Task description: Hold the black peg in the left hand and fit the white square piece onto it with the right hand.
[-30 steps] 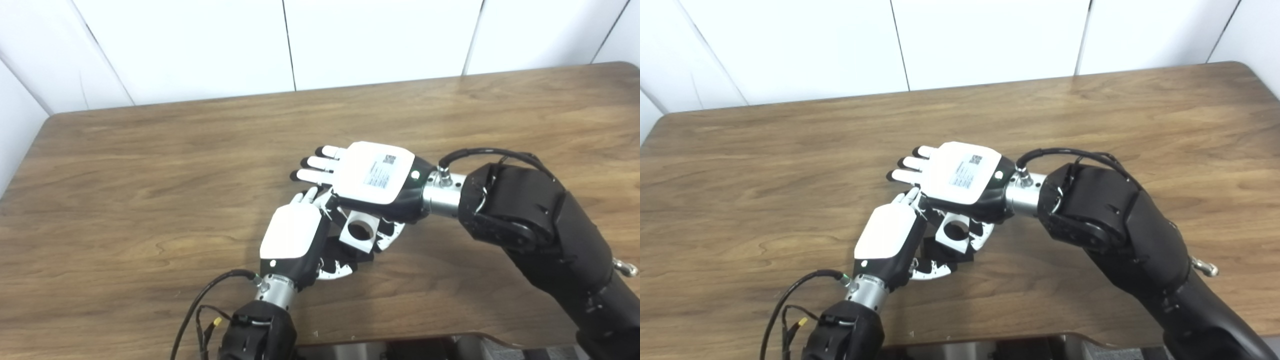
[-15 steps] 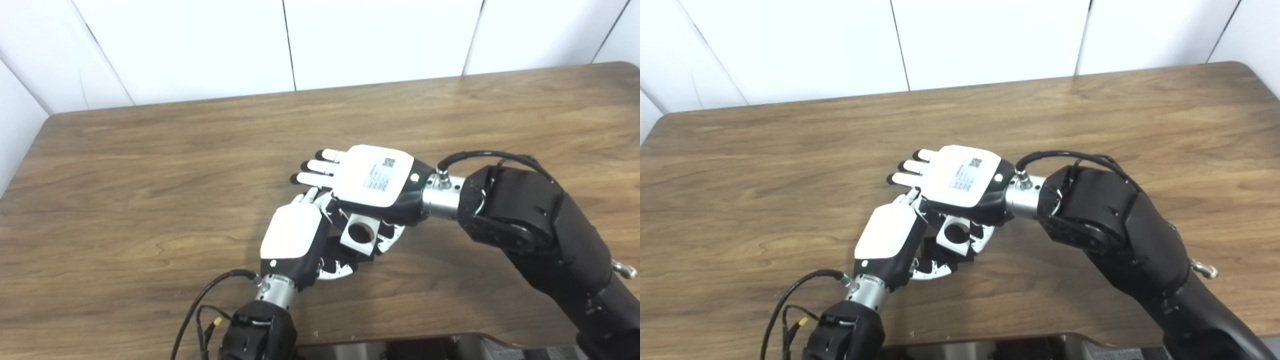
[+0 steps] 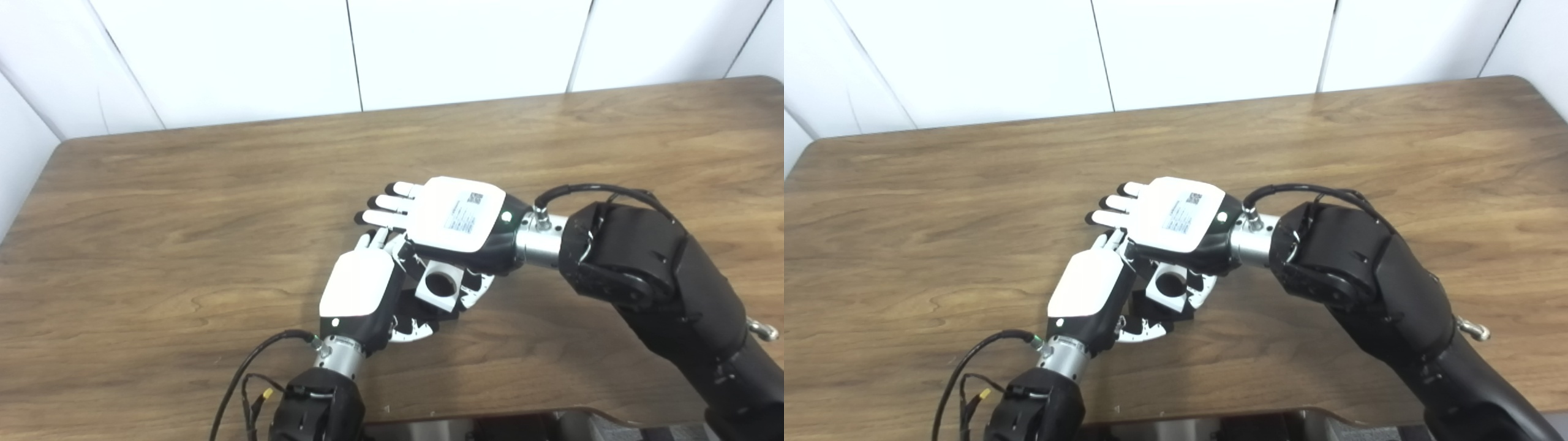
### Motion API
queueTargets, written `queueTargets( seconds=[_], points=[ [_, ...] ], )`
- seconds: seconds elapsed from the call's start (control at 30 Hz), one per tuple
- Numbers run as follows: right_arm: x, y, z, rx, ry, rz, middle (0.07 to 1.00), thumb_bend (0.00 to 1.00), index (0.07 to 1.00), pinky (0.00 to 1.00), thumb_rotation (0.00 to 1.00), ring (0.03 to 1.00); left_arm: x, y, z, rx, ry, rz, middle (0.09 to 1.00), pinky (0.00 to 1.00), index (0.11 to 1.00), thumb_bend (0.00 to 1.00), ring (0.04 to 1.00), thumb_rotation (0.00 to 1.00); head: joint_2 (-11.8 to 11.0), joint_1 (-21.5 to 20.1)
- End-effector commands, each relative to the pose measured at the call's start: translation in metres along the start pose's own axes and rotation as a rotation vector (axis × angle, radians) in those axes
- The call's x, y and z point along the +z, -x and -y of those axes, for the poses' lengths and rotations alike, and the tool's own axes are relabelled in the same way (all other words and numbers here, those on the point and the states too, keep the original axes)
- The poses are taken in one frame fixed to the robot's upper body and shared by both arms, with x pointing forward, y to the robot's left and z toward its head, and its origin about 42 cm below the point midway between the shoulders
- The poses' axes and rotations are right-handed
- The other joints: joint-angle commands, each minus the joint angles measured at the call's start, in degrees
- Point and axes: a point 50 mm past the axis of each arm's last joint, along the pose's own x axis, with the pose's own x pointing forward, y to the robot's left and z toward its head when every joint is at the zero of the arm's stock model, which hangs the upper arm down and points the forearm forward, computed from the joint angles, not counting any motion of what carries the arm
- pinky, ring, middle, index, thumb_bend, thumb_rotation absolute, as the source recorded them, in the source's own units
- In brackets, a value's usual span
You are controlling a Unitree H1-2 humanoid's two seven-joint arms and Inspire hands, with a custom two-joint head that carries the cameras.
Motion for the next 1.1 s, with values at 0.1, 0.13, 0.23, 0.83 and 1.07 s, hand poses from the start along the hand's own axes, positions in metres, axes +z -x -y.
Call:
queueTargets(
  seconds=[0.1, 0.13, 0.23, 0.83, 1.07],
  points=[
    [-0.0002, -0.0037, 0.0101, -0.043, 0.038, 0.018, 1.0, 0.52, 0.493, 1.0, 0.15, 1.0, 0.0066, -0.004, 0.0074, -0.046, 0.008, 0.002, 0.929, 1.0, 0.653, 0.69, 1.0, 0.26, 0.12, -0.04],
    [-0.0003, -0.0038, 0.0101, -0.044, 0.041, 0.018, 1.0, 0.52, 0.493, 1.0, 0.15, 1.0, 0.0068, -0.0042, 0.0074, -0.046, 0.009, 0.002, 0.93, 1.0, 0.653, 0.69, 1.0, 0.26, 0.18, -0.05],
    [0.0006, -0.0042, 0.0098, -0.041, 0.038, 0.016, 1.0, 0.52, 0.492, 1.0, 0.15, 1.0, 0.0072, -0.0046, 0.0077, -0.045, 0.003, 0.006, 0.93, 0.99, 0.679, 0.68, 0.997, 0.26, 0.18, -0.05],
    [-0.0009, -0.0025, 0.0059, -0.029, 0.016, 0.008, 1.0, 0.52, 0.494, 1.0, 0.15, 1.0, 0.0094, -0.0055, 0.006, -0.041, 0.009, 0.01, 0.925, 0.99, 0.687, 0.69, 1.0, 0.25, 0.27, 0.17],
    [-0.006, -0.0001, 0.0047, -0.006, 0.021, -0.009, 1.0, 0.52, 0.496, 1.0, 0.15, 1.0, 0.0099, -0.0053, 0.0049, -0.015, -0.003, 0.009, 0.902, 0.98, 0.609, 0.68, 0.982, 0.21, 0.21, 0.36]
  ],
)
